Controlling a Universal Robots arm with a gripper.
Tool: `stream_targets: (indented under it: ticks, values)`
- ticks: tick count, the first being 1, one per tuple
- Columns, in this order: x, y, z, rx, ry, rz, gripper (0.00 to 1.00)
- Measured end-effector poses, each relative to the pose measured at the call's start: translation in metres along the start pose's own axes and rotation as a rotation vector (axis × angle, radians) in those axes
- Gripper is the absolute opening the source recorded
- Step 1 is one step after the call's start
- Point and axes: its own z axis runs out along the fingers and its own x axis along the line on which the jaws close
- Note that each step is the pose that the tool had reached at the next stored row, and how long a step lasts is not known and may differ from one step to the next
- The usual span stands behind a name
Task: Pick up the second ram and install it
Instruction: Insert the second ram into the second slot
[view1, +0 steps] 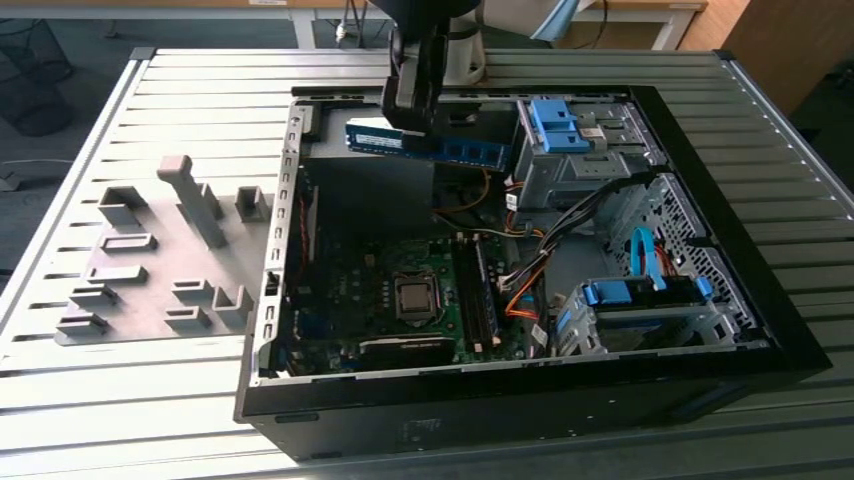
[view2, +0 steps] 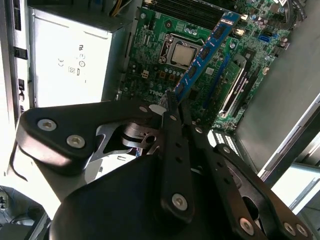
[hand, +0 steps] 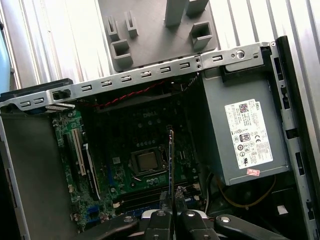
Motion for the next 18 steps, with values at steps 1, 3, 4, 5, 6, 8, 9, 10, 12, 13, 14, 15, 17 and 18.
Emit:
stream_targets:
  ticks: [1,3,4,5,6,8,9,10,12,13,14,15,17,18]
  values:
    - [0.0,0.0,0.0,0.0,0.0,0.0,0.14]
    - [0.0,0.0,0.0,0.0,0.0,0.0,0.14]
    - [0.0,0.0,0.0,0.0,0.0,0.0,0.14]
    - [0.0,0.0,0.0,0.0,0.0,0.0,0.14]
    - [0.0,0.0,0.0,0.0,0.0001,0.0,0.14]
    - [0.0,0.0,0.0,0.0,-0.0001,0.0,0.14]
    - [0.0,0.0,0.0,0.0,0.0,0.0,0.14]
    - [0.0,0.0,0.0,0.0,0.0,0.001,0.14]
    - [0.0,0.0,0.0,0.0001,0.0,0.003,0.14]
    - [0.0,0.0,0.0,0.0002,0.0001,0.006,0.14]
    - [0.0,0.0,0.0,0.0003,0.0001,0.01,0.14]
    - [0.0,0.0,0.0,0.0005,0.0002,0.016,0.14]
    - [0.0,0.0,0.0001,0.0011,0.0003,0.034,0.14]
    - [0.0,0.0,0.0001,0.0016,0.0004,0.047,0.14]
